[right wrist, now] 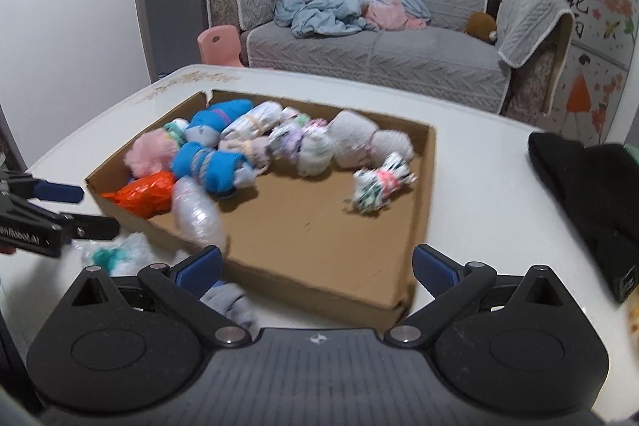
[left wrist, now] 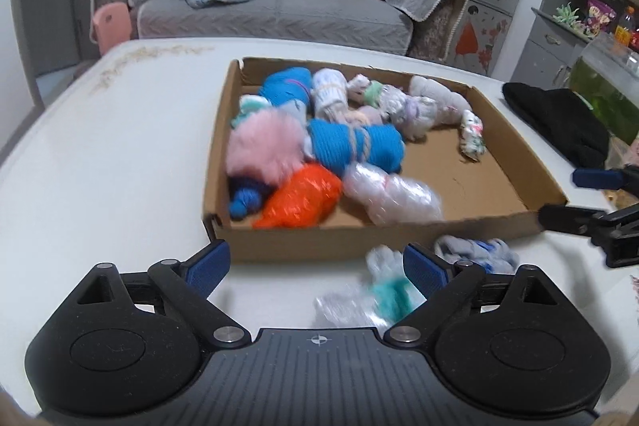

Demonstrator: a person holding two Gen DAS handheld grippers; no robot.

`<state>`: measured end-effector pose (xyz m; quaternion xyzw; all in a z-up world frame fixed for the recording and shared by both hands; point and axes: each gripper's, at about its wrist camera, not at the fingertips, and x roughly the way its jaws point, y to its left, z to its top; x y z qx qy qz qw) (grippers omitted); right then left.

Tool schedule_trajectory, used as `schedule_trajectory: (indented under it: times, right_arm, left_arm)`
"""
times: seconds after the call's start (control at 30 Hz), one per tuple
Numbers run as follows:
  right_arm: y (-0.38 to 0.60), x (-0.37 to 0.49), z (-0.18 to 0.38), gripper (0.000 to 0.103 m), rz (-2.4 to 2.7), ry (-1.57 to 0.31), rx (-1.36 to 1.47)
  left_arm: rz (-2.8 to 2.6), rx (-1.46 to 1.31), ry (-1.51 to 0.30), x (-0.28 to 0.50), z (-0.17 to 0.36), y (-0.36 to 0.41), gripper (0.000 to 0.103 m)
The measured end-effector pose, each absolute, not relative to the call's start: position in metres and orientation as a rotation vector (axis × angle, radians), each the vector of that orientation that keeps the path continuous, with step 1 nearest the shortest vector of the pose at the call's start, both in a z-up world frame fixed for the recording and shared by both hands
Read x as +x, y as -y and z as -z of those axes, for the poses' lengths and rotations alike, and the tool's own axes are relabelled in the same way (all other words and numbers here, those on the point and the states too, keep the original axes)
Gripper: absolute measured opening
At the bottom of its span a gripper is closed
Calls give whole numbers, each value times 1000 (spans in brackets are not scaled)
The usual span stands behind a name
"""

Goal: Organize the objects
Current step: 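Withdraw both open tools from the box back toward the pile, then grasp the clear-teal plastic bundle with left tool while right tool grasps grey sock bundle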

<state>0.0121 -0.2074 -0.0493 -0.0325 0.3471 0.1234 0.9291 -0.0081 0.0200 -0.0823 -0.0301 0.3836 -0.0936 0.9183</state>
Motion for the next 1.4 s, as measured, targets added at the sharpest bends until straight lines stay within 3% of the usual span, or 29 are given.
schedule_trajectory:
  times: [1.0, 1.23, 1.4]
  right_arm:
    - [188, -4, 74, 102, -257, -762, 125]
    - [184, -2, 78, 102, -280, -778, 145]
    - [179, 1, 80, 101, -298, -789, 157]
  left_arm:
    - [293, -68, -813, -13, 110, 3, 97]
    - [391, -56, -794, -20, 109, -2, 77]
    - [415, -82, -805, -24, 113, -16, 75]
